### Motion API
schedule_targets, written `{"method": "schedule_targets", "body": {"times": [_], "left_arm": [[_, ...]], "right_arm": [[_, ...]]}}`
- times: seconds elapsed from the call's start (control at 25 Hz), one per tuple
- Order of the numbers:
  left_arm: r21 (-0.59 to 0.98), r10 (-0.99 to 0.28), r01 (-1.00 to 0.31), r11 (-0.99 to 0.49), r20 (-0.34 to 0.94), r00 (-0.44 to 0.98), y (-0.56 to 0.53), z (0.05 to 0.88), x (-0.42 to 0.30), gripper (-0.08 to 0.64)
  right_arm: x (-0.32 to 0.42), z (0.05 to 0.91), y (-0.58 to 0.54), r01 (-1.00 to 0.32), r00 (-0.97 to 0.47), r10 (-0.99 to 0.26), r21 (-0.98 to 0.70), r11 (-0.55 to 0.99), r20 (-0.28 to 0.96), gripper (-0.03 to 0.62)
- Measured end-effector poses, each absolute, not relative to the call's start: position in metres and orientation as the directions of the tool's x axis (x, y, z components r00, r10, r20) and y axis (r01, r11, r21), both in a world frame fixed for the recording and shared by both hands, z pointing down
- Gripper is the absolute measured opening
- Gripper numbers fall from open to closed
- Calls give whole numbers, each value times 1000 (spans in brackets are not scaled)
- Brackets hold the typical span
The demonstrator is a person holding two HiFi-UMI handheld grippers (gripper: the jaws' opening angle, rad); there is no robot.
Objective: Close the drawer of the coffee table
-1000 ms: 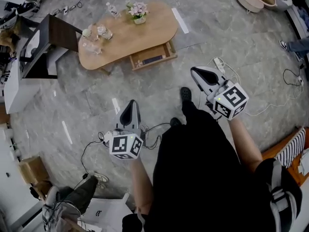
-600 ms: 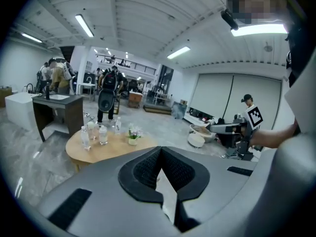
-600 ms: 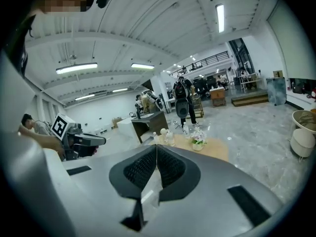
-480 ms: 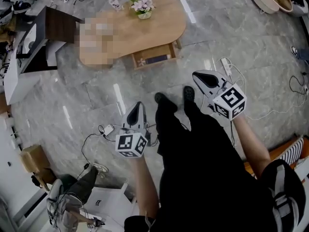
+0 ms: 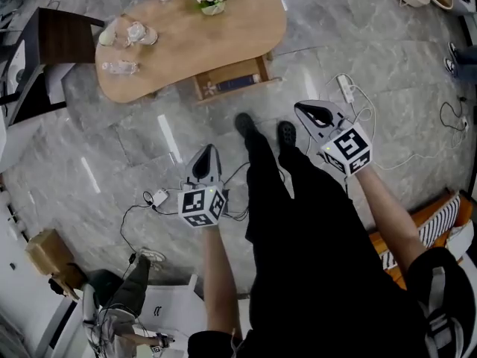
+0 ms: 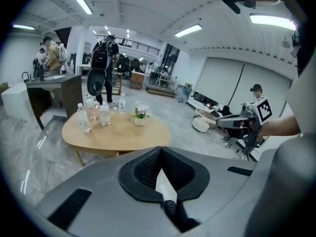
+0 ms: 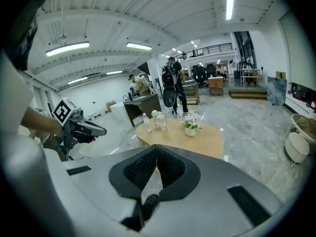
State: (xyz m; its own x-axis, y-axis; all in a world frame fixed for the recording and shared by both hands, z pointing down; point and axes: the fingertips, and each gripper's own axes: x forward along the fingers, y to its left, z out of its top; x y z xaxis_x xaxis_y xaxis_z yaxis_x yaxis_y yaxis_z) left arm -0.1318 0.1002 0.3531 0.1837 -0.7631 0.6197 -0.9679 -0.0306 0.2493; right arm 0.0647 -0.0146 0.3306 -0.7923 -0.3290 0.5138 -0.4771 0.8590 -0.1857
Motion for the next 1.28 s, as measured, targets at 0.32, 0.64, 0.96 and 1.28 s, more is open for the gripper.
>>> {"method": "schedule_targets", "body": {"times": [0.32, 0.64, 0.96, 1.28], "left_arm": [[262, -702, -960, -96, 667, 252, 55, 451, -202, 2], [262, -632, -960, -95, 730, 261, 27, 554, -251, 2], [196, -555, -979, -49, 810, 190, 26, 645, -277, 2], [147, -479, -988, -52, 864, 154, 32, 720, -278, 2]], "right_arm": [[34, 419, -44, -529, -662, -307, -136, 838, 684, 14], [30, 525, -74, -540, -511, -312, -17, 841, 801, 14], [47, 620, -87, -468, -433, -231, 2, 884, 872, 18], [68, 728, -98, -277, -341, -141, 44, 960, 930, 110]]}}
